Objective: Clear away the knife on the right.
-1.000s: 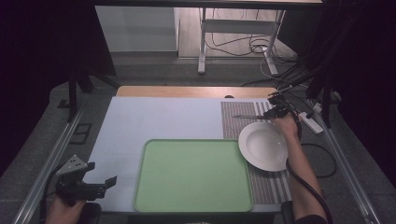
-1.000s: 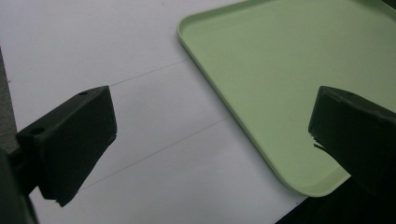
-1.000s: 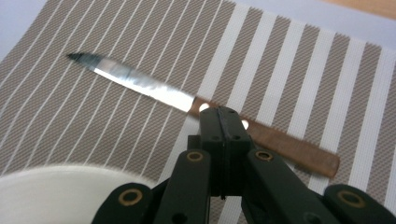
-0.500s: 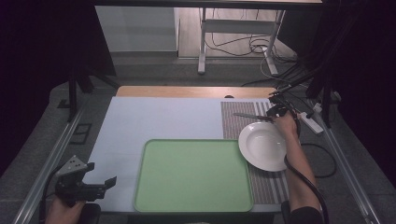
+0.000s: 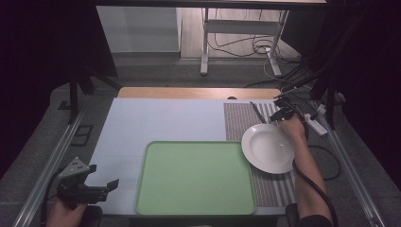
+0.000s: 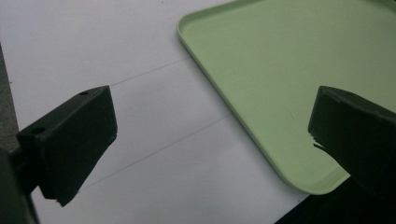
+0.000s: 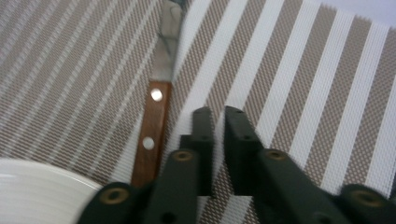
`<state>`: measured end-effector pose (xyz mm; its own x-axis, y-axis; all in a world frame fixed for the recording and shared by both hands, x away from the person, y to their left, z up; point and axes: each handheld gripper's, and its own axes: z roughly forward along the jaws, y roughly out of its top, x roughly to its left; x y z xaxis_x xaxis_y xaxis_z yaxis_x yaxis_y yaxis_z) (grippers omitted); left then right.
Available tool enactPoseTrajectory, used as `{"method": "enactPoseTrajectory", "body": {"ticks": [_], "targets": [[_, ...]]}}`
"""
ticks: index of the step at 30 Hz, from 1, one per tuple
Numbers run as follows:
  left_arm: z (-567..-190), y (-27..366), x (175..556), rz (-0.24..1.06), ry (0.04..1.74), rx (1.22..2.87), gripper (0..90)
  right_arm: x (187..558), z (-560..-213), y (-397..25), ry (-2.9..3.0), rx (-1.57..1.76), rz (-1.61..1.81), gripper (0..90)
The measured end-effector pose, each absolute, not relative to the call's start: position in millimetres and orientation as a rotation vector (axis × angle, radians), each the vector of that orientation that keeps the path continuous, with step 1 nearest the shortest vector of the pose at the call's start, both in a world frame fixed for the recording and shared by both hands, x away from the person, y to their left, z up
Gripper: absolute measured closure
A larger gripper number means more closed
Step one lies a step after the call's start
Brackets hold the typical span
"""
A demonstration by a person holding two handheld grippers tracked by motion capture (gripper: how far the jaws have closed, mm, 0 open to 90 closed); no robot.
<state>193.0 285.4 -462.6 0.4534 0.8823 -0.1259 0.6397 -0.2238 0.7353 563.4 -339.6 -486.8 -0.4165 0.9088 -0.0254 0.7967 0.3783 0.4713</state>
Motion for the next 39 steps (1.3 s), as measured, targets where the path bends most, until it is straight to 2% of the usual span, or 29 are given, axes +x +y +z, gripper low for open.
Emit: {"method": "enactPoseTrajectory", "body": {"ticks": [2, 4, 8, 9, 14, 16, 19, 20, 21, 23, 24, 25, 26, 39], "targets": [[-463, 285, 193, 0.414, 1.272, 1.959, 1.0, 564, -485, -336, 2.350, 1.503, 0.604, 67.4], [-463, 285, 193, 0.414, 1.272, 1.958, 1.0, 565, -484, -332, 2.337, 1.517, 0.616, 54.0], [-463, 285, 192, 0.417, 1.272, 1.959, 1.0, 567, -487, -325, 2.336, 1.537, 0.623, 34.9], [-462, 285, 192, 0.417, 1.271, 1.960, 1.0, 568, -490, -322, 2.346, 1.540, 0.607, 27.4], [-462, 285, 192, 0.418, 1.271, 1.961, 1.0, 571, -496, -317, 2.363, 1.570, 0.559, 23.5], [-462, 285, 192, 0.419, 1.271, 1.962, 0.9, 571, -499, -316, 2.375, 1.548, 0.511, 26.8], [-463, 285, 192, 0.420, 1.270, 1.963, 1.0, 570, -500, -315, 2.383, 1.514, 0.471, 39.2], [-463, 285, 192, 0.421, 1.270, 1.963, 1.0, 570, -499, -316, 2.393, 1.519, 0.492, 46.1], [-463, 285, 192, 0.421, 1.270, 1.963, 1.0, 570, -499, -316, 2.393, 1.519, 0.492, 46.1], [-463, 285, 192, 0.422, 1.269, 1.965, 1.0, 568, -497, -316, 2.426, 1.486, 0.489, 60.2], [-463, 284, 192, 0.423, 1.269, 1.964, 1.0, 567, -497, -318, 2.441, 1.476, 0.496, 72.4], [-463, 284, 192, 0.424, 1.268, 1.966, 1.0, 567, -497, -318, 2.441, 1.476, 0.496, 72.4], [-463, 284, 192, 0.425, 1.268, 1.969, 1.0, 566, -496, -321, 2.453, 1.482, 0.502, 76.8], [-463, 283, 192, 0.430, 1.266, 1.974, 1.0, 564, -486, -336, 2.432, 1.399, 0.502, 77.8]]}}
